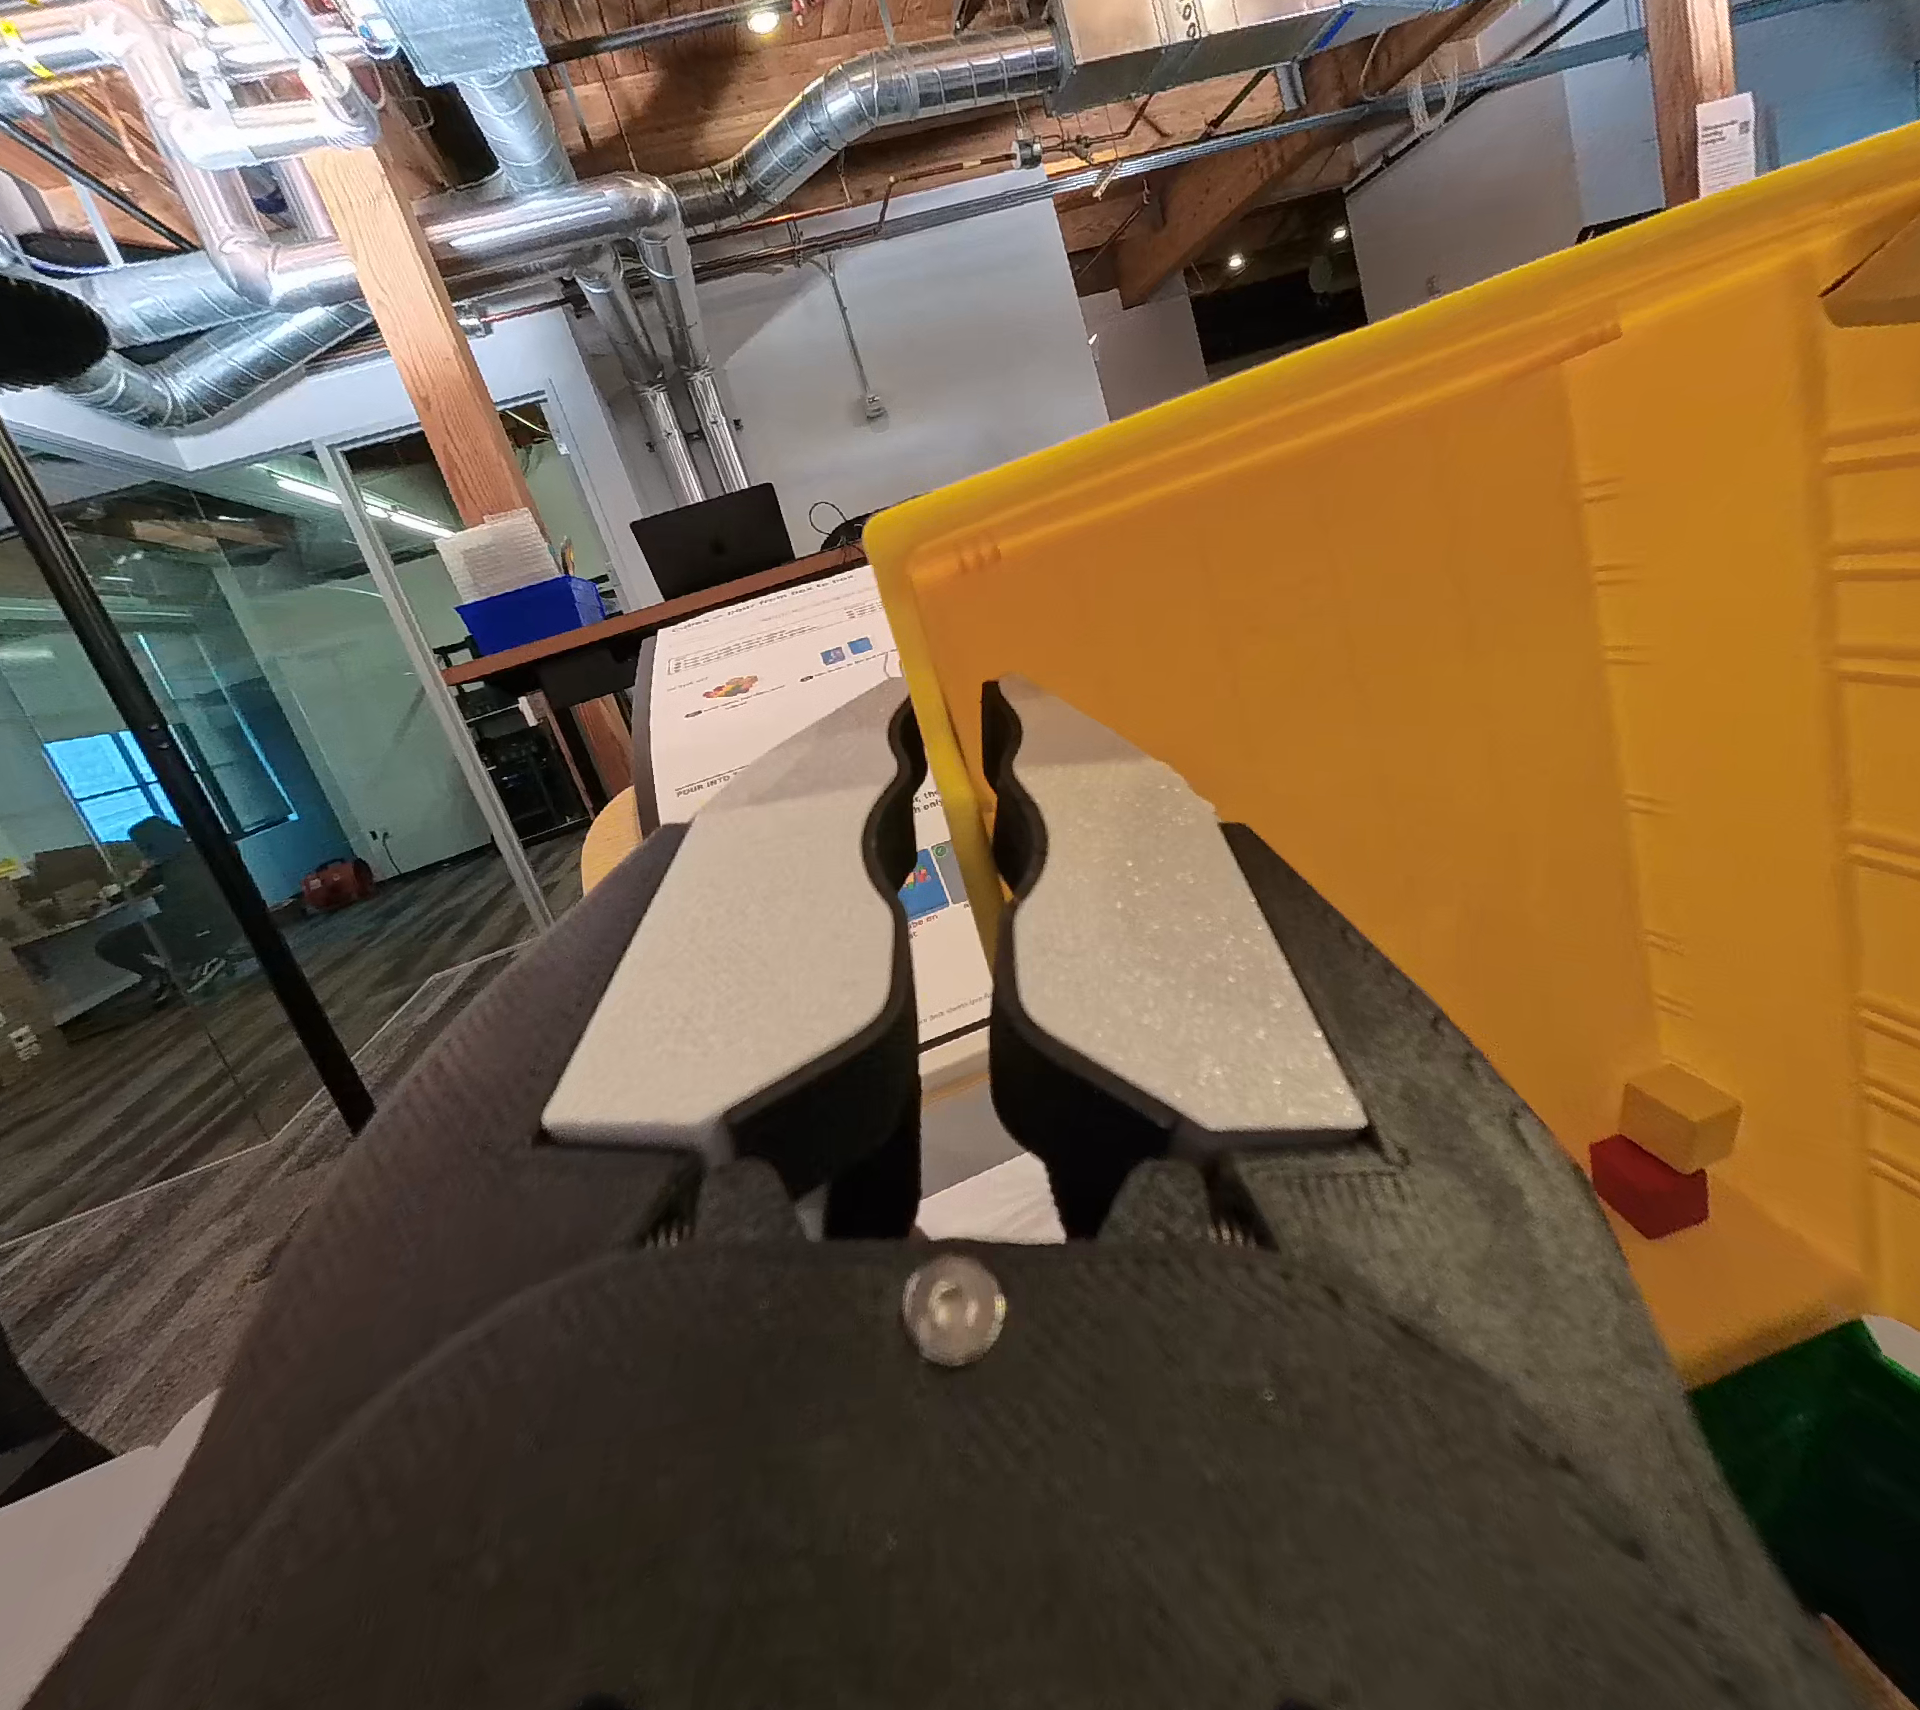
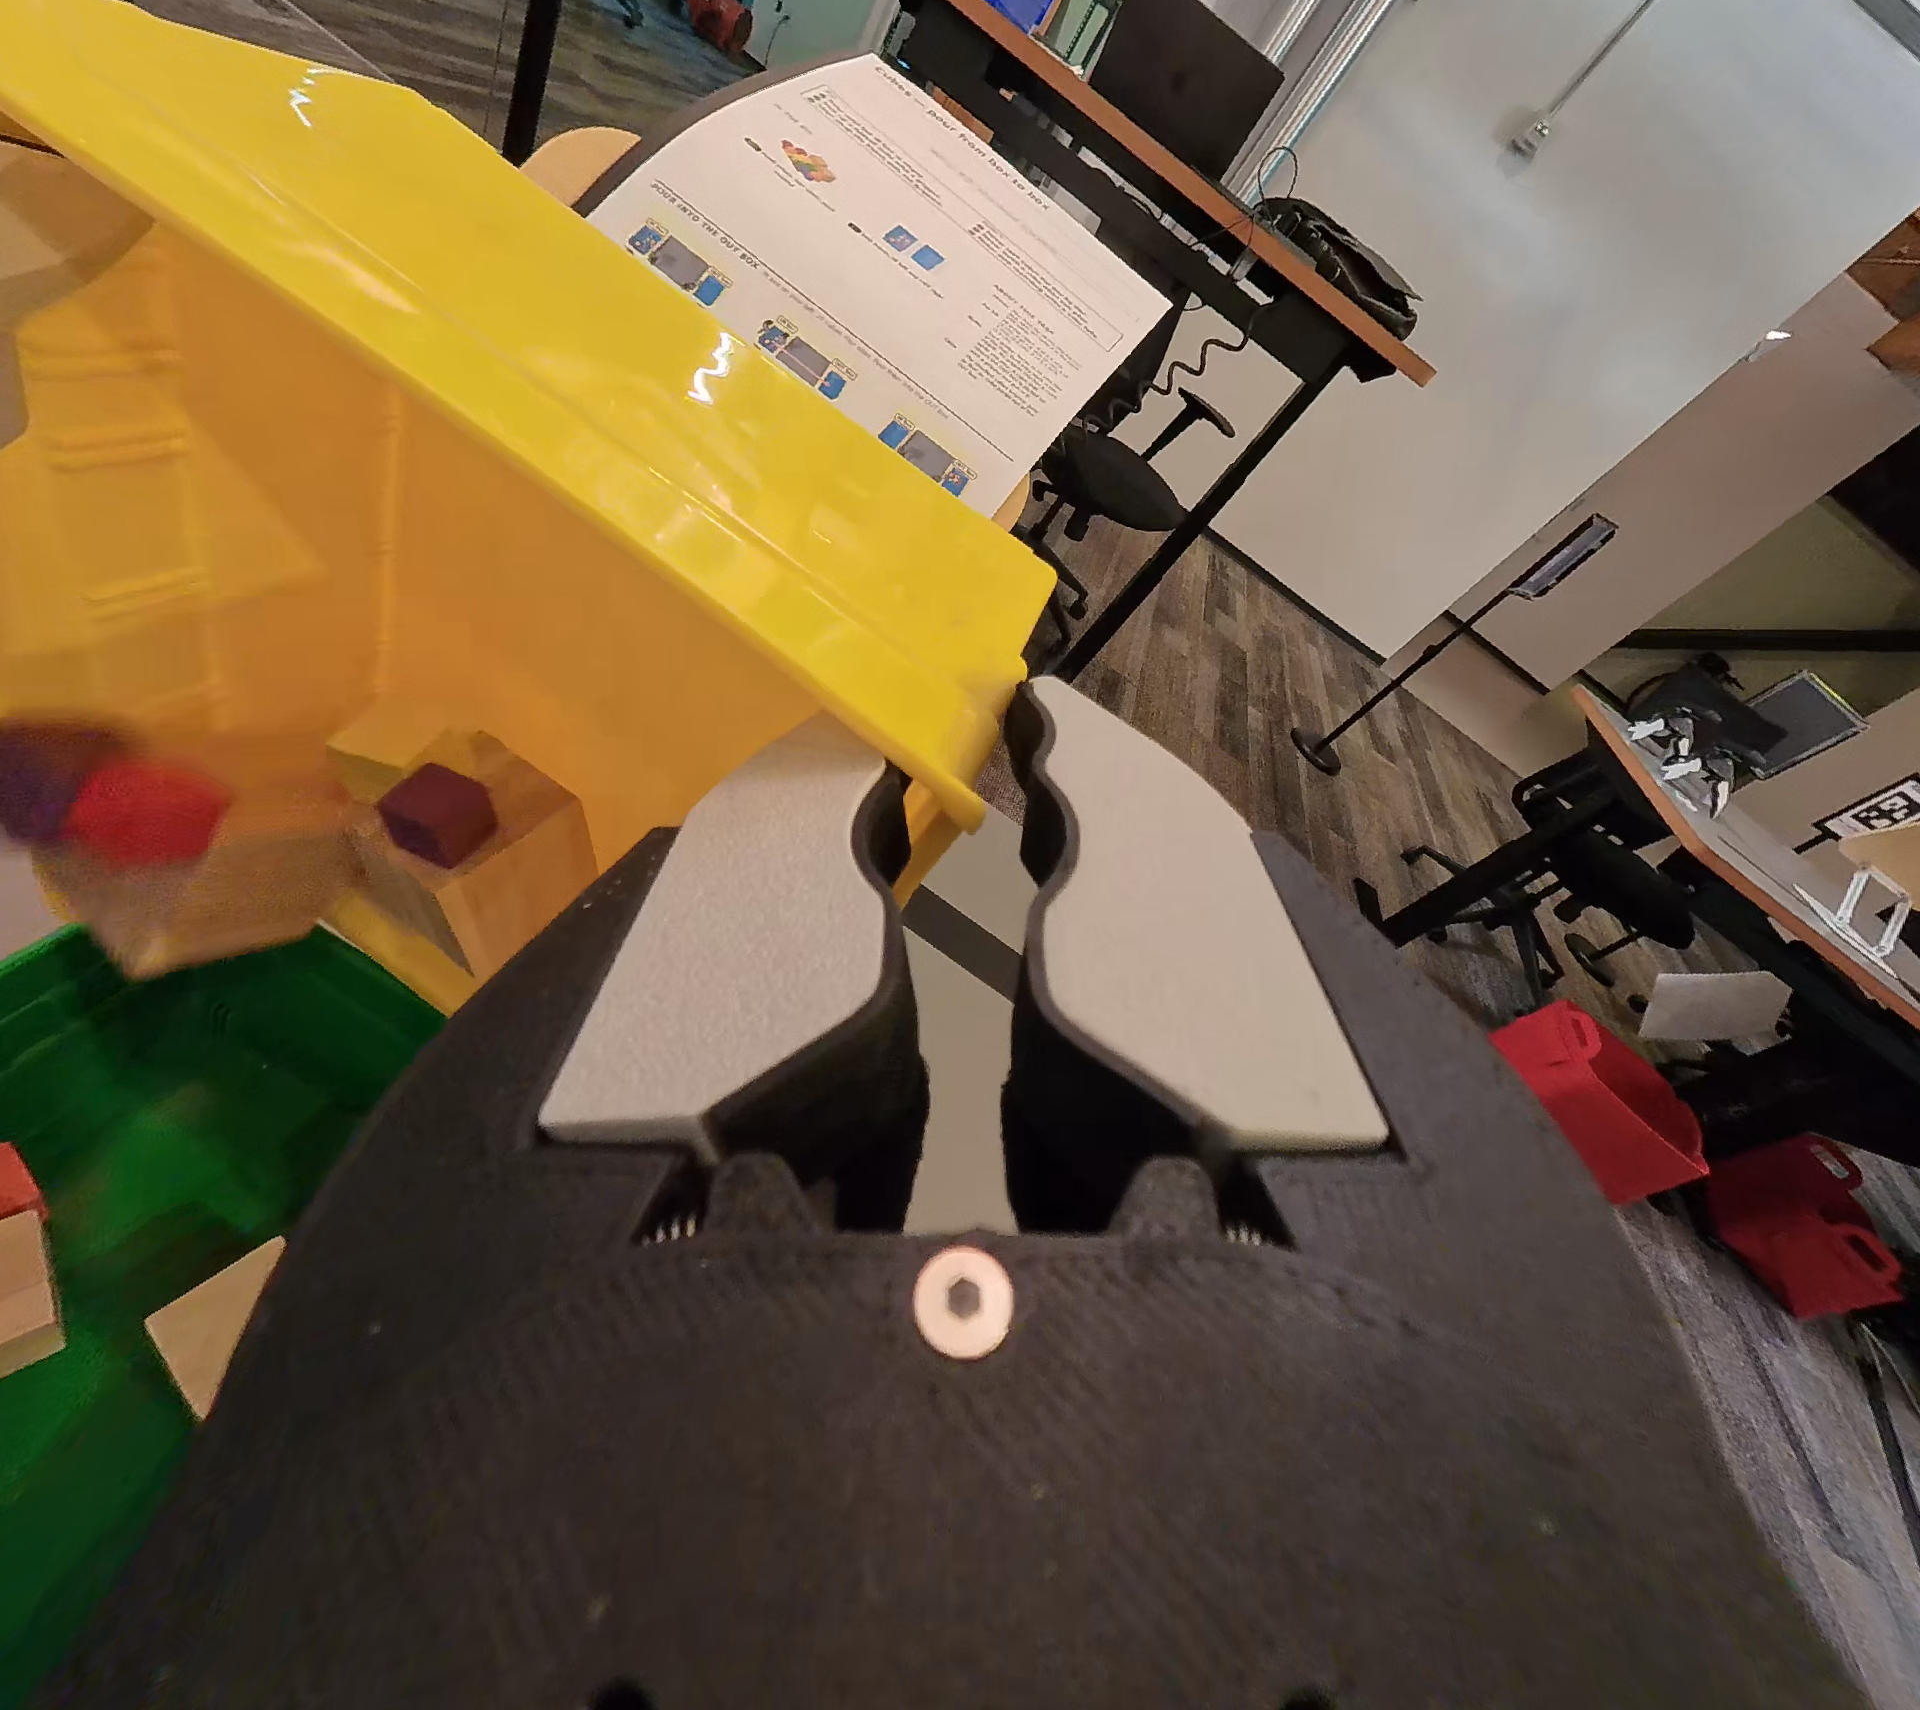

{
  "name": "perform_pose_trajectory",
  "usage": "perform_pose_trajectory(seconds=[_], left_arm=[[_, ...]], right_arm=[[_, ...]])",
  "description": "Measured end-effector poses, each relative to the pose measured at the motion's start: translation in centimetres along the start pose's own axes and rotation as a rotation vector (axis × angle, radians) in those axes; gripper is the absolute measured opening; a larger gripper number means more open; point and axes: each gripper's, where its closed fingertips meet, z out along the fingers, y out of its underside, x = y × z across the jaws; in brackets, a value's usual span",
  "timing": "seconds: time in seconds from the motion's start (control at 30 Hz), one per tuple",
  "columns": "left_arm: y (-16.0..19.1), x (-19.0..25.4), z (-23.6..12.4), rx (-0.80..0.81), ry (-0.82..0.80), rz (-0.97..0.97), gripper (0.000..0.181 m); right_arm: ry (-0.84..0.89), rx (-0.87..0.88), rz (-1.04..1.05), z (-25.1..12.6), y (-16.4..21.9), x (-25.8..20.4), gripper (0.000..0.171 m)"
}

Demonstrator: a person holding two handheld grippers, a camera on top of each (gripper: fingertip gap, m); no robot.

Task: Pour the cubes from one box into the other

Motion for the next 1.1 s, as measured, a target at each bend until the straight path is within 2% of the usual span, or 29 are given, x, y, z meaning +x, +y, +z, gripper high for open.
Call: perform_pose_trajectory(seconds=[1.1], left_arm=[[-0.53, 0.3, -0.6, 0.017, -0.007, 0.021, 0.009]], right_arm=[[0.008, 0.006, 0.003, -0.79, 0.3, -0.08, 0.012]])
